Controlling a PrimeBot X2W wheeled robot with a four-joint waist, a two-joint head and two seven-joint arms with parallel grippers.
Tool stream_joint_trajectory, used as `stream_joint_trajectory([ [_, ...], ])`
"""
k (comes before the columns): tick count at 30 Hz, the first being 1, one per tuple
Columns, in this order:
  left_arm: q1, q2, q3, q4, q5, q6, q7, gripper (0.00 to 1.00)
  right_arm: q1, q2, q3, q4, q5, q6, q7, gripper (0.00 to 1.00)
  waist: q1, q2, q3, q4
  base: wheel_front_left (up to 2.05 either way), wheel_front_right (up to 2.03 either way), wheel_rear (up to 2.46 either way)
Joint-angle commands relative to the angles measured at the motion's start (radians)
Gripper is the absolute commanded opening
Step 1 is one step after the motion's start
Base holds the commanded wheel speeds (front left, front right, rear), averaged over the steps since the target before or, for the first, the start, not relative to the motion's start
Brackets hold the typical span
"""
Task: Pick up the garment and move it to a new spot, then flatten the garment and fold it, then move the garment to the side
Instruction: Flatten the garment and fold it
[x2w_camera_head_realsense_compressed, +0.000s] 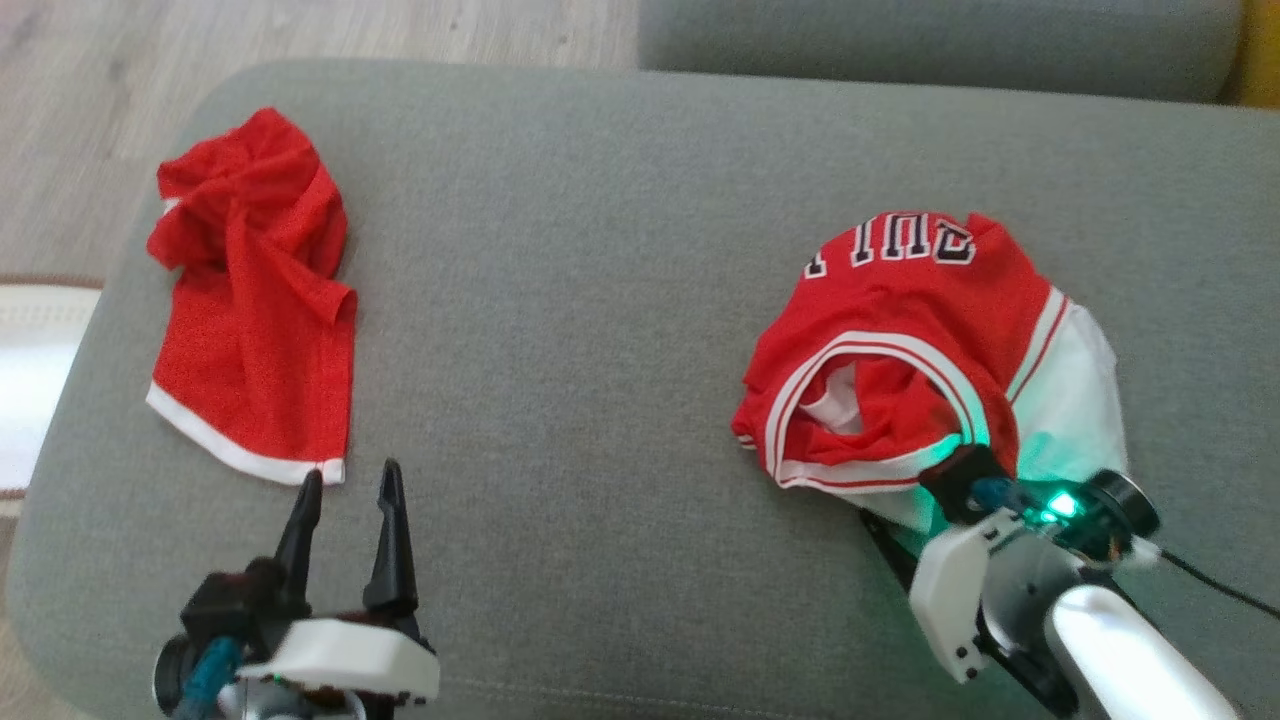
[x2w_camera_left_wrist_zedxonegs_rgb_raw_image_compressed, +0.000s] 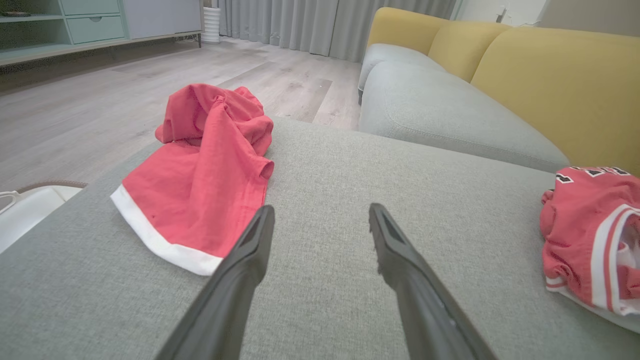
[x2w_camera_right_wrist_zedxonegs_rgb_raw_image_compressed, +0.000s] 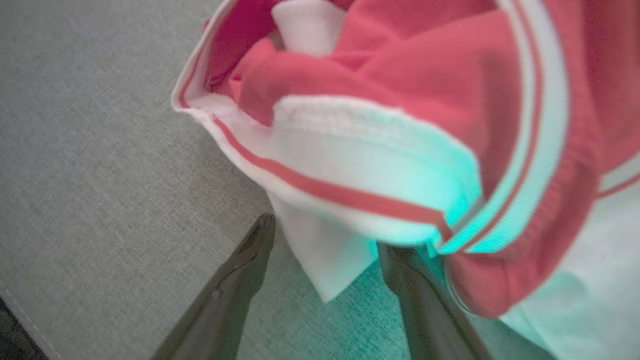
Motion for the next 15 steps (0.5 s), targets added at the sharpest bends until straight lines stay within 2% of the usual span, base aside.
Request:
stream_joint_trajectory([
  [1,-0.057,-0.003,0.024,-0.033,-0.008,0.006,-0.006,1.00,-0.033,-0.019,0.022,-0.032,0.007,-0.001,0.007,1.00,0.0000,0.0000,0.017,0.011,0.00,0.00,0.00],
  [9,-0.099,-0.003,-0.004,-0.034,-0.040,0.025,-0.006,1.00,-0.104,-0.093,0.133,-0.025,0.064,-0.001,0.147,1.00,0.0000,0.0000,0.076,0.040,0.00,0.00,0.00],
  [10,-0.101,-0.003,-0.006,-0.033,-0.042,0.027,-0.006,1.00,-0.108,-0.099,0.137,-0.026,0.071,-0.001,0.159,0.44,0.0000,0.0000,0.077,0.041,0.00,0.00,0.00],
  [11,-0.102,-0.003,-0.009,-0.031,-0.044,0.029,-0.006,1.00,-0.110,-0.101,0.137,-0.028,0.079,-0.001,0.166,0.00,0.0000,0.0000,0.076,0.044,0.00,0.00,0.00],
  [15,-0.099,-0.003,-0.008,-0.026,-0.048,0.033,-0.006,1.00,-0.120,-0.093,0.116,-0.068,0.094,-0.001,0.154,0.00,0.0000,0.0000,0.062,0.047,0.00,0.00,0.00],
])
